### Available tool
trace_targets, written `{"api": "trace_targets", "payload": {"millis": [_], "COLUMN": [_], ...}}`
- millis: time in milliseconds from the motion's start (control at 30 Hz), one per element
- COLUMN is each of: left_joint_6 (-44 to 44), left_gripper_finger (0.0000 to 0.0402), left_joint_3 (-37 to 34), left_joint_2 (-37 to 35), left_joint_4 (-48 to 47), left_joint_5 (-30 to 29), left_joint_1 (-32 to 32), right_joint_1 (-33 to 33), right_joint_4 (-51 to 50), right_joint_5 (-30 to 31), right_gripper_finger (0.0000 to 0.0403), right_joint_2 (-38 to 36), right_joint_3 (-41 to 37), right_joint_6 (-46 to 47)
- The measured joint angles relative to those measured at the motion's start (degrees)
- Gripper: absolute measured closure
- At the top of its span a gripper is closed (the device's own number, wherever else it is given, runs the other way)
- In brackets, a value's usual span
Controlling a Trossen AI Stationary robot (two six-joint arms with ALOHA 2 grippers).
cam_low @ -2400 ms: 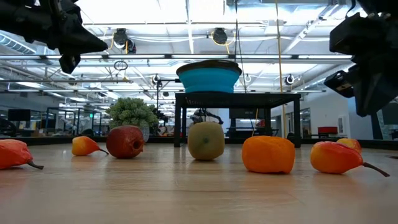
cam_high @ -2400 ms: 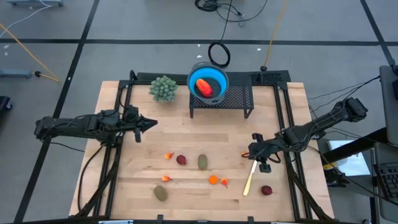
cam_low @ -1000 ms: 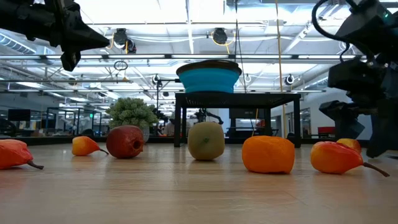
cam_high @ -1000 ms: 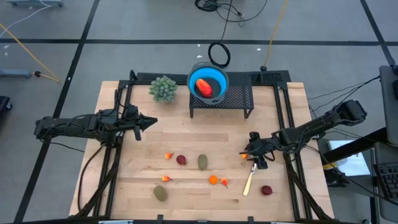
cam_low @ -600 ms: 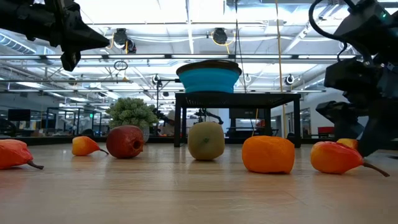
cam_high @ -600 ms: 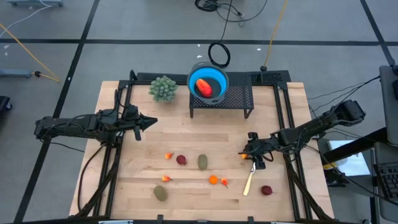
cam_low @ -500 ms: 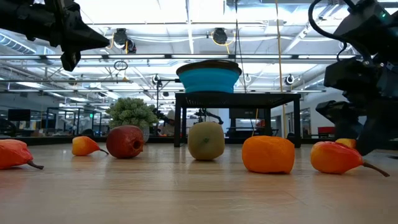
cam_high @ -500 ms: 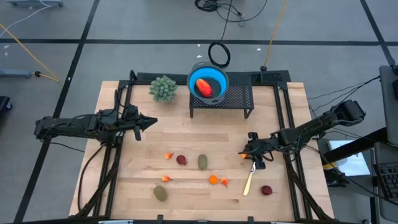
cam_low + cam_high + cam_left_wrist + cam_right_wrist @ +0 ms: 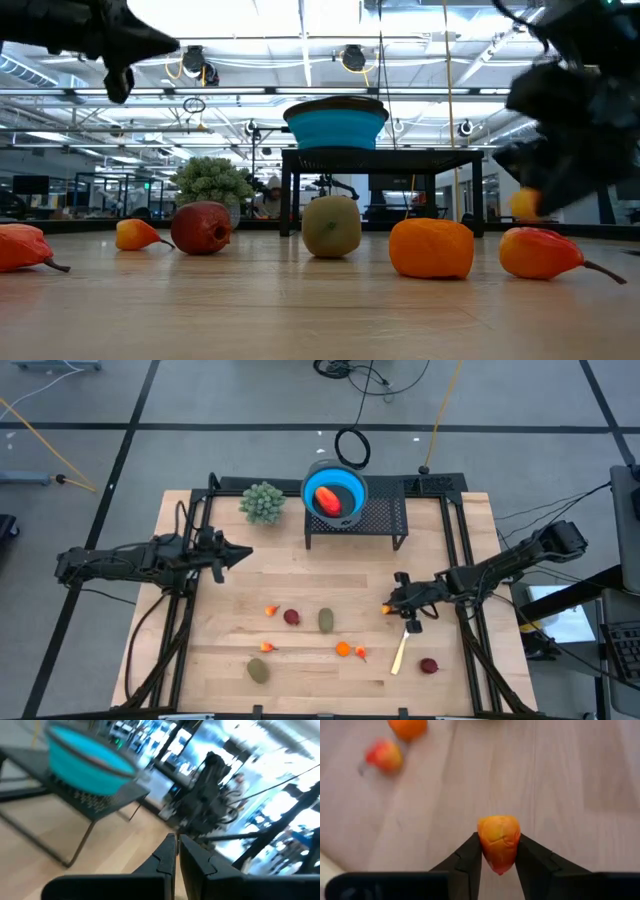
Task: Pick & Place Fruit
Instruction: Put the peach into the blue strainer on the shelf
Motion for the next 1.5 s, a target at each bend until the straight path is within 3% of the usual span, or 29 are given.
{"api": "trace_targets", "payload": {"millis": [367,633,833,1133,1333,1500], "left_joint_6": [2.9,2.0,7.0,8.9,8.7,7.3], "left_gripper_finger": [0.038,0.038,0.038,0.038,0.038,0.038], "left_joint_3": [0.2,7.0,16.4,31.2,39.9,48.3], "left_joint_2": [8.8,20.7,29.6,41.2,49.3,56.0], "left_joint_4": [17.6,19.6,18.1,8.2,4.7,-1.0], "left_joint_5": [0.1,0.3,0.3,0.1,0.0,0.0], "left_joint_1": [0.0,-1.5,-4.3,-7.3,-8.2,-8.2], "right_joint_1": [0.0,-1.1,-3.4,-6.8,-8.0,-8.0], "right_joint_4": [-0.3,-0.3,-0.3,1.0,10.4,17.4], "right_joint_5": [2.3,6.6,7.9,9.7,9.9,14.1], "right_gripper_finger": [0.0308,0.0308,0.0307,0.0307,0.0307,0.0307], "right_joint_2": [0.0,0.0,0.0,-0.2,-0.2,-0.2], "right_joint_3": [11.3,16.2,18.1,20.3,20.5,20.6], "right_joint_6": [-9.4,-15.7,-19.9,-28.2,-34.1,-38.4]}}
